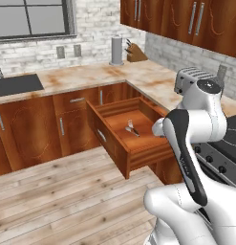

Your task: Organize the utensils by type. Pick up the wooden spoons from the counter and place them in the open cabinet. Then pick up the metallic utensils from the counter and place them in the open drawer.

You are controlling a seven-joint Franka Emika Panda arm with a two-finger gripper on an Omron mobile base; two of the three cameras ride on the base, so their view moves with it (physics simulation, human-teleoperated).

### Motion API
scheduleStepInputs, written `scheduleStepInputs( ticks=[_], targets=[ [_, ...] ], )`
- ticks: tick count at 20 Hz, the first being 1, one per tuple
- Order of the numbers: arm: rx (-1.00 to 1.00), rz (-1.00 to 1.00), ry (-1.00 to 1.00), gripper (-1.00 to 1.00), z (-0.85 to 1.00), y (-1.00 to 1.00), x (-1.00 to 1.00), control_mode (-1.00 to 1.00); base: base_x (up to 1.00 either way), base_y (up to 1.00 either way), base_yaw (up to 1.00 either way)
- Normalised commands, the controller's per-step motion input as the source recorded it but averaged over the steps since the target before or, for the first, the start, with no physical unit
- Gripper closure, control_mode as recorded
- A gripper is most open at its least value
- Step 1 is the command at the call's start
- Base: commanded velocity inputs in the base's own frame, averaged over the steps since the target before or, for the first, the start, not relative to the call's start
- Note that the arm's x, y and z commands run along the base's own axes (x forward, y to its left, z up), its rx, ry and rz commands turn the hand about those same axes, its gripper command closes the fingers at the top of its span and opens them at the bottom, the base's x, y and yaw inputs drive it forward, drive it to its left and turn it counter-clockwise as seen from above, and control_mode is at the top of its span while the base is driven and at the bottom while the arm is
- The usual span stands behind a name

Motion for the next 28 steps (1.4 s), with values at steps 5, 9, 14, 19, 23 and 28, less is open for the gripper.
scheduleStepInputs(
  ticks=[5,9,14,19,23,28],
  targets=[
    [0.00,0.00,0.00,-1.00,0.00,0.00,0.00,1.00,0.00,0.00,0.00],
    [0.00,0.00,0.00,-1.00,0.00,0.00,0.00,1.00,-0.23,0.07,0.01],
    [0.00,0.00,0.00,-1.00,0.00,0.00,0.00,1.00,-0.45,0.31,0.29],
    [0.00,0.00,0.00,-1.00,0.00,0.00,0.00,1.00,-0.32,0.56,0.46],
    [0.00,0.00,0.00,-1.00,0.00,0.00,0.00,1.00,-0.35,0.57,0.55],
    [0.00,0.00,0.00,-1.00,0.00,0.00,0.00,1.00,-0.49,0.48,0.50]
  ],
)
